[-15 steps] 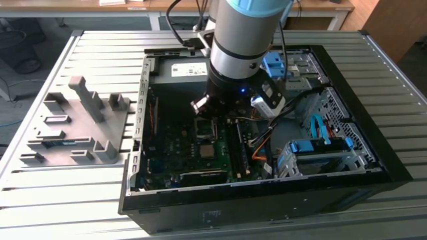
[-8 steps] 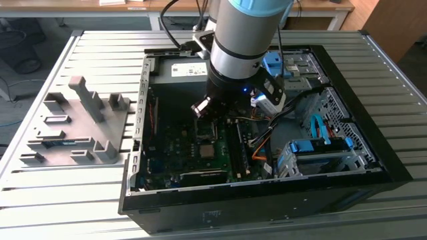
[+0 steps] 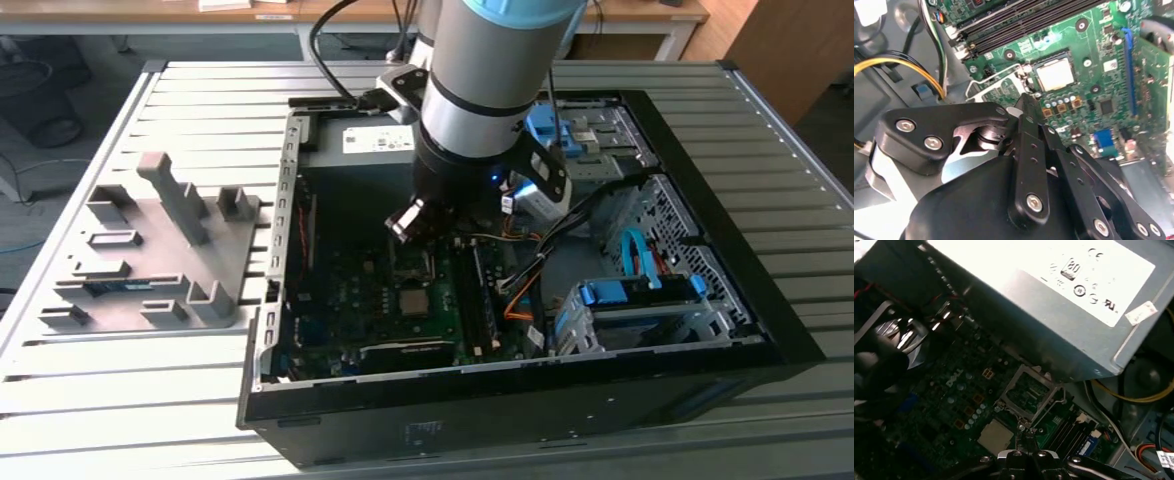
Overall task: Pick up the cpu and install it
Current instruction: 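Close the cpu cover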
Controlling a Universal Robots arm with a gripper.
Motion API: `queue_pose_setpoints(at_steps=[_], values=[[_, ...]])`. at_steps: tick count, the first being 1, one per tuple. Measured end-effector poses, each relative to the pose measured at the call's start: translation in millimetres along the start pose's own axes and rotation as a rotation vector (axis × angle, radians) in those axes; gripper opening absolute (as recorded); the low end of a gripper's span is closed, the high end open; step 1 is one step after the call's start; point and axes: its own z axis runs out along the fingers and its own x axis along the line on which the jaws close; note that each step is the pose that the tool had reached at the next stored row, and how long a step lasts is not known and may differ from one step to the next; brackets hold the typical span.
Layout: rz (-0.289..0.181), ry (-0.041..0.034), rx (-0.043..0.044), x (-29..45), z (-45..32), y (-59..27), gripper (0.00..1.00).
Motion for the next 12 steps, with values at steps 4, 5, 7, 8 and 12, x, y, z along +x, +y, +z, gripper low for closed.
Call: queue_pose_setpoints(at_steps=[4, 5, 7, 8, 12], values=[[-0.026, 0.0082, 0.0070, 0.1, 0.1, 0.0, 0.10], [-0.026, 0.0083, 0.0070, 0.1, 0.1, 0.0, 0.10], [-0.026, 0.0083, 0.0070, 0.0, 0.1, 0.0, 0.10], [-0.026, 0.0083, 0.0070, 0.0, 0.1, 0.0, 0.10], [-0.029, -0.0233, 0.0333, 0.3, 0.4, 0.2, 0.10]])
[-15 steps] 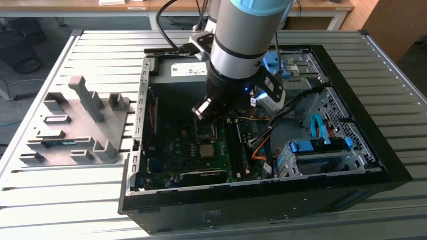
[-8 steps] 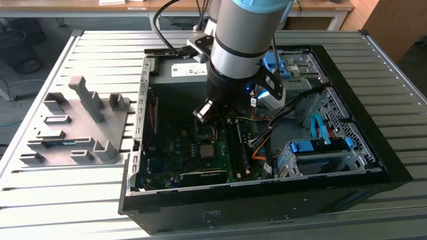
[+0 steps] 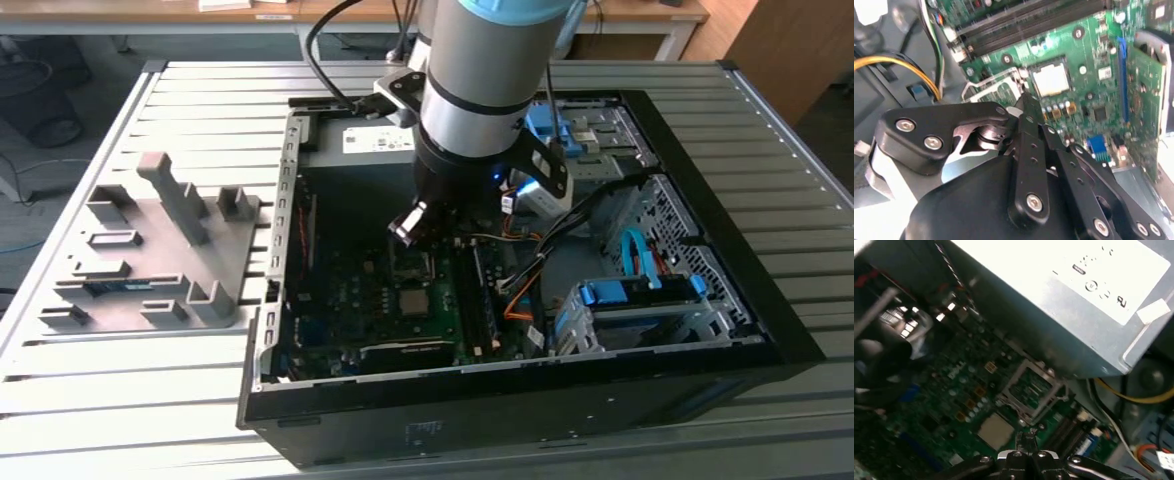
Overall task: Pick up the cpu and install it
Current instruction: 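Close the cpu cover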
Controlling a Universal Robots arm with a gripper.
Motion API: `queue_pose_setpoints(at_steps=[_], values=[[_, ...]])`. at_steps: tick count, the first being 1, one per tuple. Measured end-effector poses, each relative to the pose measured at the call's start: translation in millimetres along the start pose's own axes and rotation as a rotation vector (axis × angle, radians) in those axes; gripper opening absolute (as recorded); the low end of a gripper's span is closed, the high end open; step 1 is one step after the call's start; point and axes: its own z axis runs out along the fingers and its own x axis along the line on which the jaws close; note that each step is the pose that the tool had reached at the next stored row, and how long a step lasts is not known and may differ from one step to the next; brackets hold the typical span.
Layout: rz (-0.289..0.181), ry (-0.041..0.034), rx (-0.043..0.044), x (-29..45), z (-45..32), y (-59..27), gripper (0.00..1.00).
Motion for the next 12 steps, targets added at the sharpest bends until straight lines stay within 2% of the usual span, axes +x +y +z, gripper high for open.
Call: queue_pose_setpoints(at_steps=[3, 7, 8, 9, 12], values=[[-0.004, -0.0360, 0.0303, 0.2, 0.5, 0.1, 0.10], [-0.005, -0.0538, 0.0455, 0.2, 0.4, 0.2, 0.10], [-0.005, -0.0556, 0.0465, 0.2, 0.5, 0.1, 0.10], [-0.006, -0.0588, 0.0428, 0.2, 0.4, 0.1, 0.10], [-0.008, -0.0930, 0.0024, 0.2, 0.6, 0.1, 0.10]])
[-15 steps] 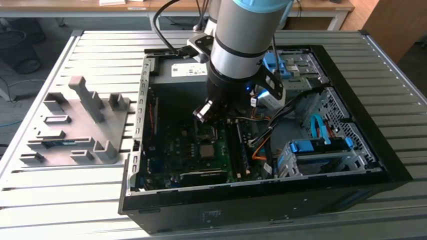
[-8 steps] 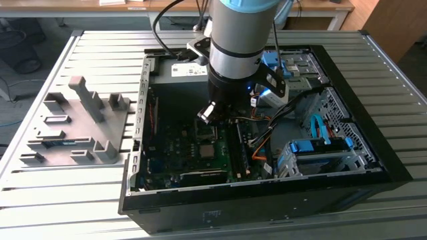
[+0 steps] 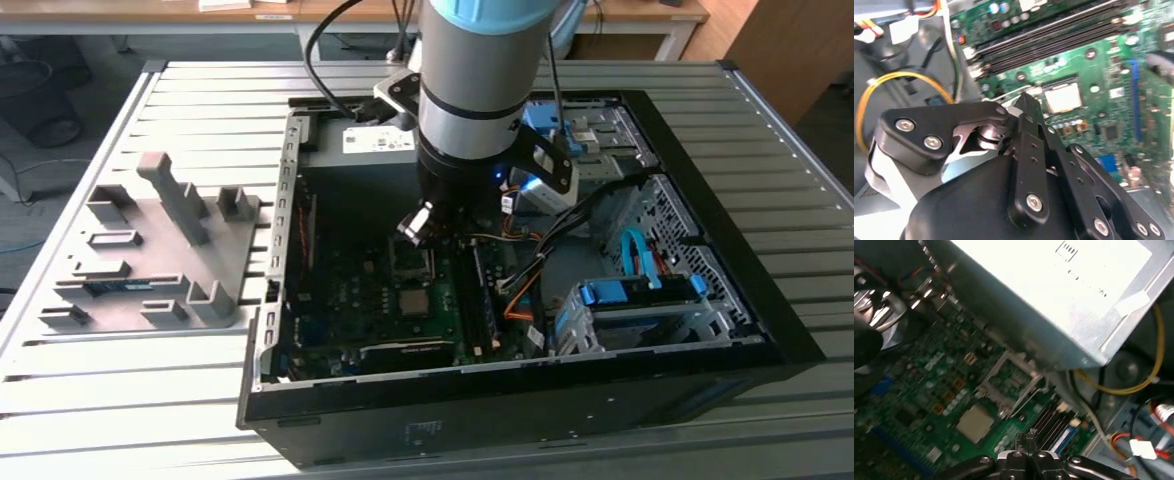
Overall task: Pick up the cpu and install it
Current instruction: 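Close the cpu cover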
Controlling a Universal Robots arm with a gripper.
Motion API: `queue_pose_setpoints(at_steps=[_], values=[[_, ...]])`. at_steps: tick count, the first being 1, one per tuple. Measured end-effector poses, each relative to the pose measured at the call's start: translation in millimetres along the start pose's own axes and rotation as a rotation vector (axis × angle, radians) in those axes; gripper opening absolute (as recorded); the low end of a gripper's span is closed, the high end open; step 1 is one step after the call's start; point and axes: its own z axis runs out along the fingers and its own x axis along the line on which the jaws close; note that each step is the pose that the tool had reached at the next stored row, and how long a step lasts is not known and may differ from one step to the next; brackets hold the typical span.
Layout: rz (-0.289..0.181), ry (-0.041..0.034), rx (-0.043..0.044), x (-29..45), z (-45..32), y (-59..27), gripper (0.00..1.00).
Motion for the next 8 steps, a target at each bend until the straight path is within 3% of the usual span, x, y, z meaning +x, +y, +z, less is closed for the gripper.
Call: queue_pose_setpoints(at_steps=[1, 2, 8], values=[[0.000, -0.0114, -0.0136, 0.0, 0.1, 0.0, 0.10], [0.000, -0.0145, -0.0171, 0.0, 0.1, 0.0, 0.10], [0.000, -0.0138, -0.0167, -1.8, 4.5, 1.1, 0.10]])
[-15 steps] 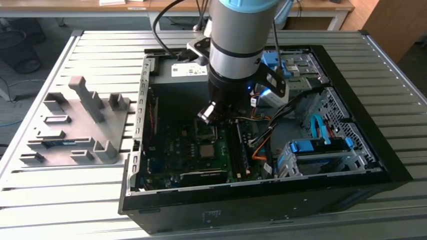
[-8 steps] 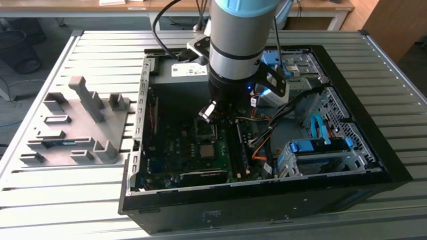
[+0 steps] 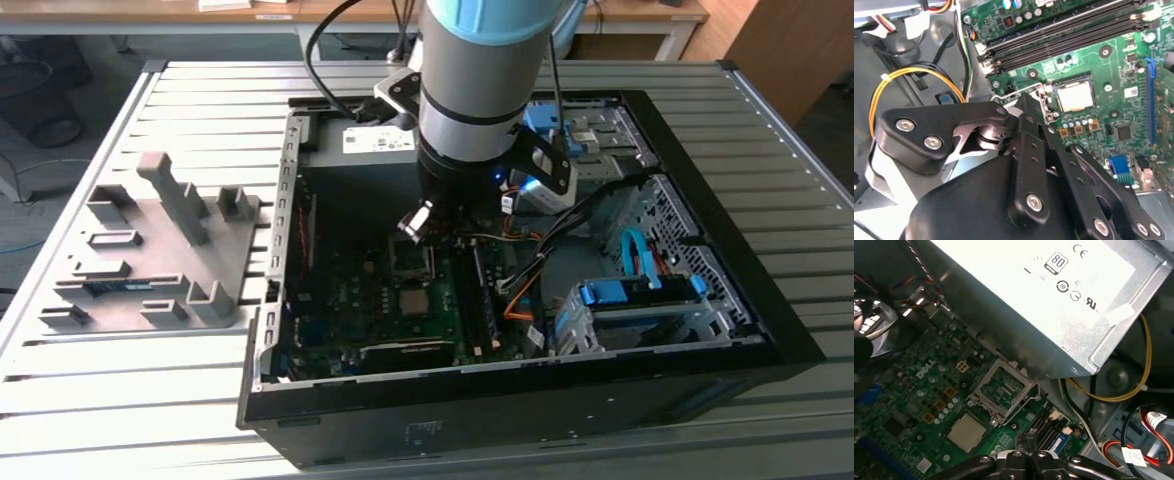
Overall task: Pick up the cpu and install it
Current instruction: 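Close the cpu cover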
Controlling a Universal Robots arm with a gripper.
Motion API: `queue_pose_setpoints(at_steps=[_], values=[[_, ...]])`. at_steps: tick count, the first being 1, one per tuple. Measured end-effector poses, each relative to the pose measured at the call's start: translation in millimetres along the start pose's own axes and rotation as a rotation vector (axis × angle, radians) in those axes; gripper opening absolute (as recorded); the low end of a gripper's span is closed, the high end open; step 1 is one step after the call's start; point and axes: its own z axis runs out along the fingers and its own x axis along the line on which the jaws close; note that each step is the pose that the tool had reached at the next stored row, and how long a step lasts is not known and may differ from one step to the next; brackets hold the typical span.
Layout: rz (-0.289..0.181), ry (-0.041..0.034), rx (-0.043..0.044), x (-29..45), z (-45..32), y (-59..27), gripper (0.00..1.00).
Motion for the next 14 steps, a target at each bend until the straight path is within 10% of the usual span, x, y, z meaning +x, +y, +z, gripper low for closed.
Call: queue_pose_setpoints(at_steps=[7, 14], values=[[0.001, -0.0053, -0.0063, -8.9, 13.8, 5.7, 0.10], [0.002, -0.0344, -0.0405, -11.0, 20.3, 4.5, 0.10]])
